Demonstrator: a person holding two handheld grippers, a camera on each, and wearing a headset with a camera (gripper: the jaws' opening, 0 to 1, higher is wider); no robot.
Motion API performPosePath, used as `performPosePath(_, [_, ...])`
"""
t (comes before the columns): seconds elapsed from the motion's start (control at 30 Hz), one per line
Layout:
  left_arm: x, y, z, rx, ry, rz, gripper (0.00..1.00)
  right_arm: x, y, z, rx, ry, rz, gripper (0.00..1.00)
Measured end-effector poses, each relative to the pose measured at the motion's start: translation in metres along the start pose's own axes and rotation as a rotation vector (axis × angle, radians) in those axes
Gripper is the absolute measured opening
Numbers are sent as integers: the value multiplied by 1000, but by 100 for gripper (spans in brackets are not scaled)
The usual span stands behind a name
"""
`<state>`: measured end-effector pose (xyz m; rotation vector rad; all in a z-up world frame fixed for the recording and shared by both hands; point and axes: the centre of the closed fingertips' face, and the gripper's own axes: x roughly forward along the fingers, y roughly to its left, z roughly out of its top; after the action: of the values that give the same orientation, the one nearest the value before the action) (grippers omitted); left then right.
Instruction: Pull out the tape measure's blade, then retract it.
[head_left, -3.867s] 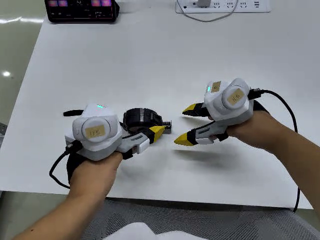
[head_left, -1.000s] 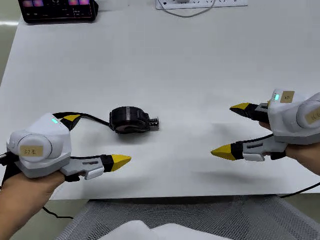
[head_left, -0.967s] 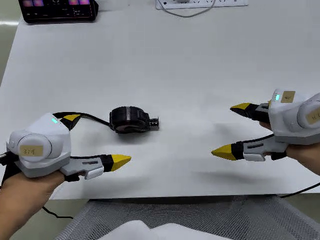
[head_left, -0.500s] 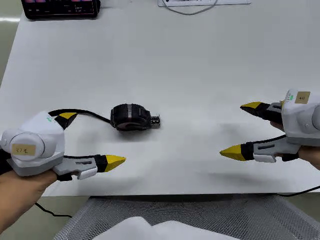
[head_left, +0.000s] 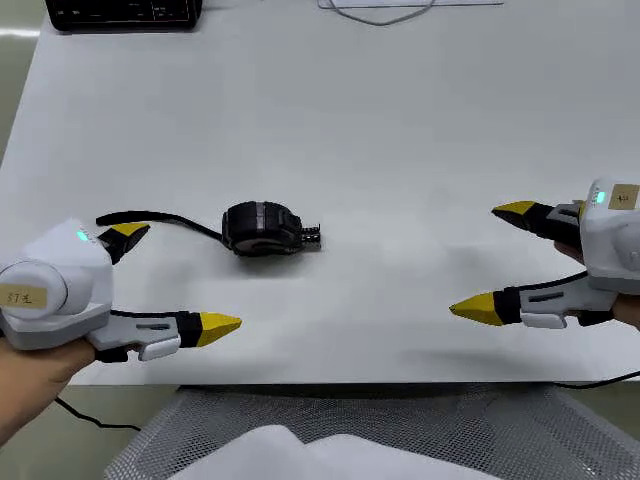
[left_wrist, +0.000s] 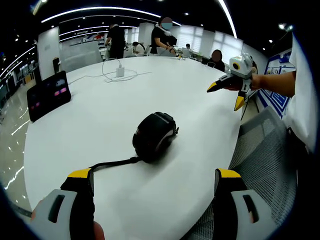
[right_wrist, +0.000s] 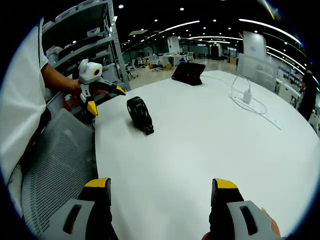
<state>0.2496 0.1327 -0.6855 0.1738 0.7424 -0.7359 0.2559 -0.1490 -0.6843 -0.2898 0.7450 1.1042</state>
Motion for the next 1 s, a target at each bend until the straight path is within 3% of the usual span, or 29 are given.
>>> performPosePath(0.73, [-9,-4,0,12,-14,-25,99,-13,-3,-7,-12,0,-22,82])
performPosePath(1.0, [-8,-7,-4,31,1,-39,99,-12,-3,-6,-12,3,-23,82])
